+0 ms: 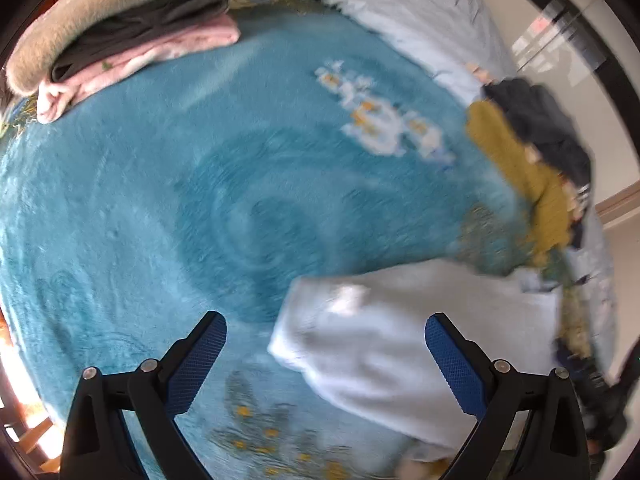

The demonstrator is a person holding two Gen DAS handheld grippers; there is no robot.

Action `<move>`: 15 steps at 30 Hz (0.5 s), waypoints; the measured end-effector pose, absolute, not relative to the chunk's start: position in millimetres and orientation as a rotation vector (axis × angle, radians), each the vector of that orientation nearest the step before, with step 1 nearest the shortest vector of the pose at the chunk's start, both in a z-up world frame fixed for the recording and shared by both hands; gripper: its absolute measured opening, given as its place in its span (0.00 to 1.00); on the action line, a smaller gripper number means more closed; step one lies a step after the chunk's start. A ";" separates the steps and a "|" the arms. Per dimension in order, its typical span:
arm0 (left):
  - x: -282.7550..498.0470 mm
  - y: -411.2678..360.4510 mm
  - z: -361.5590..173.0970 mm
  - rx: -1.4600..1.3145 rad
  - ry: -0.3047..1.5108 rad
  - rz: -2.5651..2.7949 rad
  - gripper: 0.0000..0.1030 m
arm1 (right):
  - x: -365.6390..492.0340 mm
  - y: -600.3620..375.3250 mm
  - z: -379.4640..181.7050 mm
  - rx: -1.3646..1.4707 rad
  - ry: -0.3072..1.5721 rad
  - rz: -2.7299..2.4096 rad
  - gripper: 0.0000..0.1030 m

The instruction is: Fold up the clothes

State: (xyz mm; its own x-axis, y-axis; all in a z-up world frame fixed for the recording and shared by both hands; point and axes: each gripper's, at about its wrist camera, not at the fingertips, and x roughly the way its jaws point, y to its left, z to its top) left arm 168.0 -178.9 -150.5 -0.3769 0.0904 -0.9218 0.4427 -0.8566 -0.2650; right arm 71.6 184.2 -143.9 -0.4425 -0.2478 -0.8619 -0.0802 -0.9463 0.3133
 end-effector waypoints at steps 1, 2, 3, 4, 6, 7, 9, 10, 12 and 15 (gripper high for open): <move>167.0 -179.5 -154.5 1.613 0.694 -2.323 0.96 | 70.7 180.8 -144.9 1.610 -0.503 -2.526 0.39; 166.1 -180.4 -156.2 1.609 0.678 -2.327 0.95 | 69.8 177.5 -145.7 1.619 -0.532 -2.508 0.30; 165.5 -182.0 -157.2 1.603 0.660 -2.332 0.93 | 69.7 174.7 -146.6 1.633 -0.566 -2.480 0.08; 165.2 -183.4 -157.6 1.599 0.660 -2.337 0.90 | 70.2 171.6 -146.7 1.639 -0.595 -2.450 0.02; 164.9 -185.2 -158.5 1.598 0.715 -2.351 0.82 | 80.0 164.4 -136.6 1.609 -0.591 -2.414 0.01; 164.3 -185.0 -159.5 1.603 0.741 -2.359 0.76 | 86.0 161.5 -129.6 1.583 -0.581 -2.389 0.01; 161.9 -180.8 -161.8 1.634 0.752 -2.376 0.61 | 98.4 158.9 -112.6 1.530 -0.539 -2.359 0.01; 160.0 -178.9 -163.7 1.657 0.744 -2.381 0.49 | 106.5 160.5 -100.7 1.494 -0.511 -2.356 0.01; 159.0 -171.7 -164.8 1.706 0.723 -2.400 0.30 | 122.2 166.4 -79.4 1.442 -0.467 -2.342 0.01; 161.3 -159.2 -159.2 1.747 0.714 -2.454 0.10 | 147.3 181.6 -56.1 1.410 -0.355 -2.352 0.01</move>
